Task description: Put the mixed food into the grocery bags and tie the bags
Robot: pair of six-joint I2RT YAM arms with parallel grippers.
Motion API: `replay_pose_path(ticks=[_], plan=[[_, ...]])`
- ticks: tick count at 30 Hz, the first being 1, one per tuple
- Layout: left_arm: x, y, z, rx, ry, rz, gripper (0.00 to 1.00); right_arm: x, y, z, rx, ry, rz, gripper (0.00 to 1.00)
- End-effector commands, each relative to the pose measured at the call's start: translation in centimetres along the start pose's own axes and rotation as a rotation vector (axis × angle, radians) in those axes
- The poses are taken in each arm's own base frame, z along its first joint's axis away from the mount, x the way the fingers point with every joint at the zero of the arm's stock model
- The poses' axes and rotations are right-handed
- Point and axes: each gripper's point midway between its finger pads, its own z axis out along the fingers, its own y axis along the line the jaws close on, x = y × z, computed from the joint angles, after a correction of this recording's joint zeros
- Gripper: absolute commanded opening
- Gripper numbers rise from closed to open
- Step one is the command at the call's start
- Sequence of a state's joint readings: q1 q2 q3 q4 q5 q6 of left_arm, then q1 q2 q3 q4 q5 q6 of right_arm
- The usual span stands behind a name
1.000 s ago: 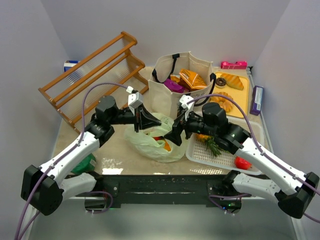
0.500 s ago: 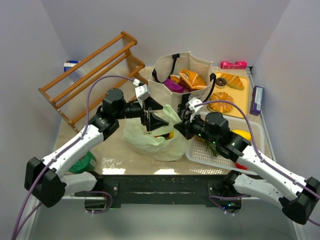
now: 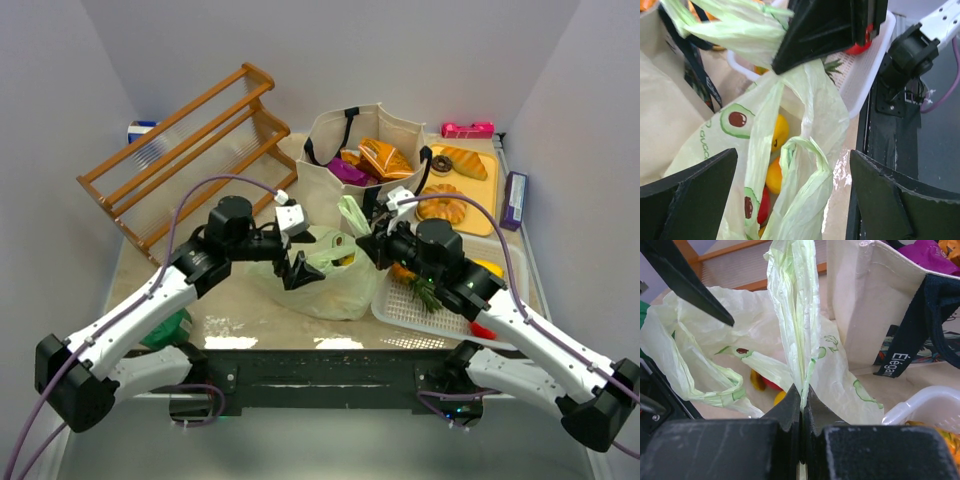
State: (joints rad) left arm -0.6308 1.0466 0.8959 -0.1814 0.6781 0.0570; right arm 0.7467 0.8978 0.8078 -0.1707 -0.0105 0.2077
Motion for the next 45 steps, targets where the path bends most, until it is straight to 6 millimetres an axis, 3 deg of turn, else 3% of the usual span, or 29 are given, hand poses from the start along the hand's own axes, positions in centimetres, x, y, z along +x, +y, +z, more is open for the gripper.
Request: replay_pose_path(ticks=[1,6,9,10,15,16,18,20,24,25,28,31,39,40,45], plan=[[1.1,-0.3,1.4,0.026,0.082,0.034,1.0,-2.9,0.5,-0.4,-0.023,-0.069,-0.004,0.0],[1.8,-0.5,2.8,0.01,0.144,0.061,1.0,-3.0,0.6,-0.6,-0.032,-0.072,-0.001,0.0],[1.3,0.1,3.1,-0.023,0.132,0.052,0.82,-2.9,0.6,-0.8,-0.031,-0.069,-0.003,0.0],[1.0,0.2,3.3,-0.025,0.121,0.05,0.7,-2.8,0.5,-0.8,-0.029,-0.068,-0.002,0.0],[1.7,0.1,3.9,-0.027,0.158,0.041,0.46,-2.2,0.1,-0.9,-0.01,-0.05,-0.001,0.0],[2.2,0.2,4.1,-0.028,0.174,0.036,0.32,-2.6,0.1,-1.0,-0.007,-0.055,-0.001,0.0],[2.5,0.1,4.2,-0.037,0.177,0.021,0.16,-2.6,0.0,-1.2,0.0,-0.047,0.002,0.0],[1.1,0.4,4.2,-0.062,0.129,0.027,0.01,-3.0,0.0,-1.4,0.005,-0.053,0.001,0.0],[-3.8,1.7,2.5,-0.208,-0.024,0.002,0.0,-3.5,0.3,-1.2,-0.01,-0.065,0.001,0.0],[-5.8,2.0,1.6,-0.25,-0.092,0.005,0.0,-4.0,0.6,-1.1,-0.025,-0.072,-0.004,0.0],[-8.8,3.6,-0.9,-0.41,-0.204,-0.03,0.0,-4.8,1.3,-0.3,-0.06,-0.072,-0.009,0.0],[-10.3,4.6,-3.0,-0.518,-0.285,-0.07,0.0,-5.6,2.1,0.5,-0.096,-0.081,-0.015,0.0],[-9.9,6.7,-8.7,-0.782,-0.447,-0.201,0.0,-7.8,2.6,2.5,-0.118,-0.107,-0.041,0.0],[-11.1,6.4,-10.0,-0.794,-0.517,-0.201,0.0,-8.7,2.8,2.7,-0.125,-0.123,-0.048,0.0],[-11.7,6.8,-13.3,-0.895,-0.618,-0.226,0.0,-11.3,3.3,3.5,-0.14,-0.149,-0.08,0.0]])
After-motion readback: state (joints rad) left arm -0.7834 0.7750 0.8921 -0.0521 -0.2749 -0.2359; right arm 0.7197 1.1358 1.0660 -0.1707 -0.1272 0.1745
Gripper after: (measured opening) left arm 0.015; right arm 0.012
